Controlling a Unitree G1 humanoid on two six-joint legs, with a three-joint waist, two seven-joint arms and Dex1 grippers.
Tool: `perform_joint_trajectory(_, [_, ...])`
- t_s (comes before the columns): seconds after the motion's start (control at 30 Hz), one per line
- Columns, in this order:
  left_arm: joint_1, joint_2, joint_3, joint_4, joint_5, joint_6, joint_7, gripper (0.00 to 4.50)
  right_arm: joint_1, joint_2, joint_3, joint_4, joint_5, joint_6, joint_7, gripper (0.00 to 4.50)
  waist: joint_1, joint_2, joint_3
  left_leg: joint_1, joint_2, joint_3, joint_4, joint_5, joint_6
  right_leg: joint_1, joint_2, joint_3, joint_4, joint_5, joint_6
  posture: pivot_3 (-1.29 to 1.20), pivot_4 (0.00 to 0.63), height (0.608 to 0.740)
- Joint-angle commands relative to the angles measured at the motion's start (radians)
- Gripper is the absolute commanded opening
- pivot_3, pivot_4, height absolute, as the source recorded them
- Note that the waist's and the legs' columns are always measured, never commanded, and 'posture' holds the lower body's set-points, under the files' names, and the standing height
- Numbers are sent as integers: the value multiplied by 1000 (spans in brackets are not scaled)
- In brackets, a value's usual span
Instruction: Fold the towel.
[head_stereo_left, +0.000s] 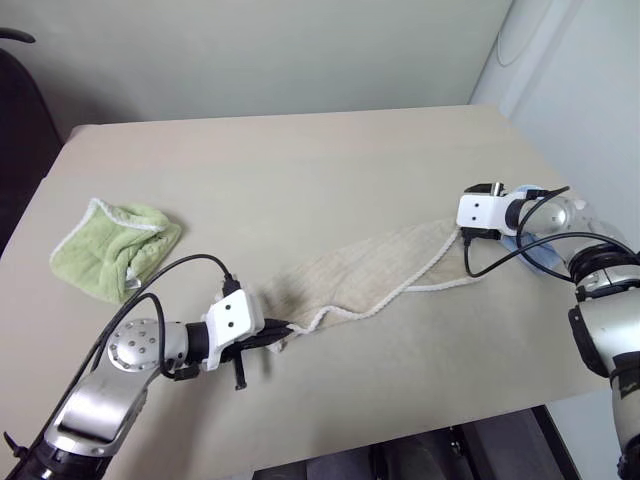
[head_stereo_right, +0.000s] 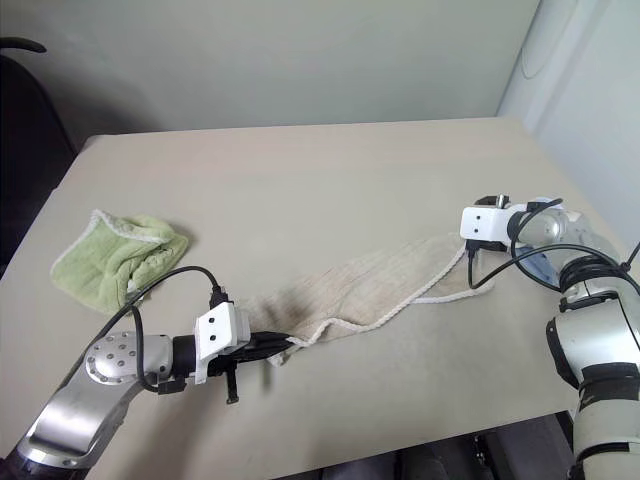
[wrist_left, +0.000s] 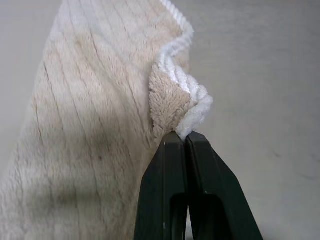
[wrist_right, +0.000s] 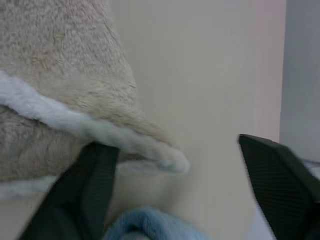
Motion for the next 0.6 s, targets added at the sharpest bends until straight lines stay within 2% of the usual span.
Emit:
perform_joint_trajectory(0.03, [15, 9, 39, -49, -14, 3, 16, 0, -34, -14, -7, 4, -4, -18, -21, 2468, 0, 0, 0, 0, 0, 0, 0, 0, 0, 0, 0, 0, 0, 0, 0, 0, 150, 740])
perform_joint_trajectory(0.23, [26, 5, 93, -41, -41, 9, 28, 0, -36, -30, -26, -2, 17, -37, 11, 269, -1, 0, 0, 0, 3, 3, 0, -1, -1, -1, 1, 0, 0, 0, 0, 0, 150, 740])
perform_joint_trajectory(0.27, [24, 4, 102, -38, -47, 9, 30, 0, -34, -31, -32, -5, 26, -43, 19, 23, -1, 0, 0, 0, 3, 3, 0, -1, -2, -1, 1, 0, 0, 0, 0, 0, 150, 740])
perform_joint_trajectory(0.43, [-60, -61, 213, 6, -168, 42, 91, 0, -33, -36, -70, -13, 63, -40, 48, 23, -1, 0, 0, 0, 3, 4, 0, 0, -3, -1, 1, 0, 0, 0, 0, 0, 150, 740])
perform_joint_trajectory(0.53, [-217, -130, 314, 112, -232, 70, 218, 0, -56, -27, -120, -11, 106, 23, 29, 23, 2, 0, 0, 0, 3, 4, 1, 1, -5, -1, 1, 0, 1, 0, 0, 0, 150, 740])
perform_joint_trajectory(0.6, [-311, -149, 344, 199, -222, 69, 280, 0, -73, -23, -137, -12, 116, 56, 9, 23, -1, 0, 0, 0, 4, 4, 2, 5, -12, -1, 1, -1, 1, 1, 1, 0, 150, 740])
